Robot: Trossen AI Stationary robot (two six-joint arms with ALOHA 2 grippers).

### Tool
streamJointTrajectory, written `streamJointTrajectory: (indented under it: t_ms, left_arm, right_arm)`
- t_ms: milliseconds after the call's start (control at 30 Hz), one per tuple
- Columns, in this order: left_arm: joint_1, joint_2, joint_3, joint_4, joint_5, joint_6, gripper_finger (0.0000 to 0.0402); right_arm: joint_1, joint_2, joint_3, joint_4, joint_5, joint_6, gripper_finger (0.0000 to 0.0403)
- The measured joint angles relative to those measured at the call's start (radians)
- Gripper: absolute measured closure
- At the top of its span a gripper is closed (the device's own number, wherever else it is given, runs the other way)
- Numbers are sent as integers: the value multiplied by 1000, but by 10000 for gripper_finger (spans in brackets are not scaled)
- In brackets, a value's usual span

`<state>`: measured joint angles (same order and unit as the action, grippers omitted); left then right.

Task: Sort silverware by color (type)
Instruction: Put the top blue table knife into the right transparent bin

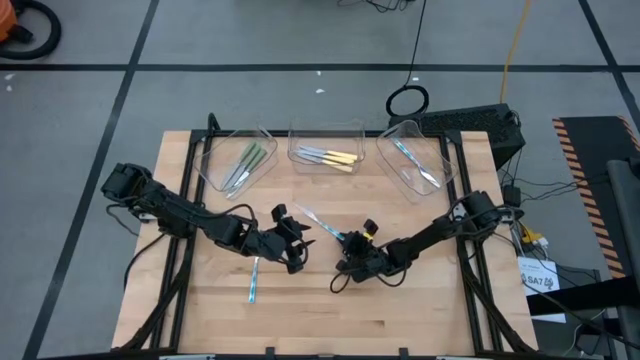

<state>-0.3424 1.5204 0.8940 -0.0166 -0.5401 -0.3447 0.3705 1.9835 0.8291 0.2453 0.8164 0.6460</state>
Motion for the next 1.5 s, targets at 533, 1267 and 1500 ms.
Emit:
streamJointTrajectory:
  t_ms: [533,1267,1500]
  left_arm:
    - [0,0,0,15,0,33,213]
    - [-27,194,100,98,14,302,212]
    - [-10,338,243,37,-46,369,160]
  right_arm:
    - [99,-354,-5,-230,-40,-132,360]
    - [133,-402,-3,-205,-30,-251,360]
    - [120,-402,-3,-204,-33,-270,360]
